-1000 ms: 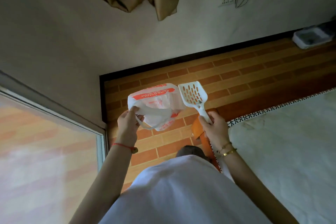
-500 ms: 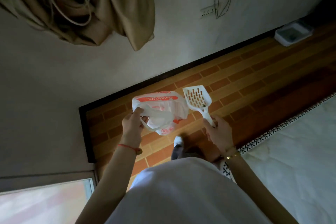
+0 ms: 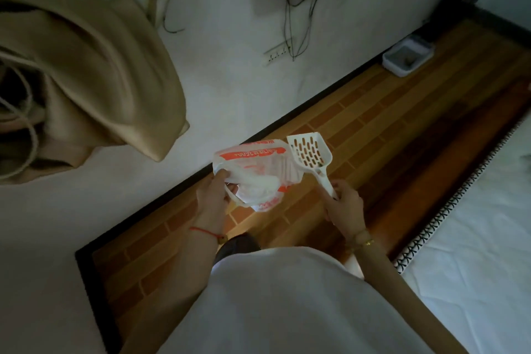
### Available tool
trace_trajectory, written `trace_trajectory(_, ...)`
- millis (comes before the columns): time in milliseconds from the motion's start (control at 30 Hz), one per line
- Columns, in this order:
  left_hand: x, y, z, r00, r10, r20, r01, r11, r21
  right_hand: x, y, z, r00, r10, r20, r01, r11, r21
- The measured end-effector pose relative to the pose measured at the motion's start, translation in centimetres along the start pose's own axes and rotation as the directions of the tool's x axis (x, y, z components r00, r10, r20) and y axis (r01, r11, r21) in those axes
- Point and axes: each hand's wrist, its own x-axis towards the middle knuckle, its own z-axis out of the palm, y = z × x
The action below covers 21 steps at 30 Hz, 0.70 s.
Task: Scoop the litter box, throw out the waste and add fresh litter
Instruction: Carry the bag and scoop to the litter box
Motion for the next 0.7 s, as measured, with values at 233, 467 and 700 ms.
trace_trajectory(233, 7.7, 4.8, 9.1, 0.982, -0.083, 0.170, 0.064, 0.991, 0.115, 7.8, -1.8, -0.6, 0.982, 0.119, -0.146, -0.114, 0.992, 0.045)
trace_trajectory(467, 15.2, 10.3, 18.8, 0.928, -0.152, 0.341, 0.061, 0.963, 0.262, 15.9, -4.7, -0.6, 0.922, 0.233, -0.309, -0.193, 0.969, 0.153)
trace_trajectory(700, 20.8, 13.6, 27.6, 0.863, -0.185, 0.470, -0.032, 0.908, 0.417, 21.5, -5.7, -0.8, 0.818, 0.367, -0.442, -0.269, 0.925, 0.270)
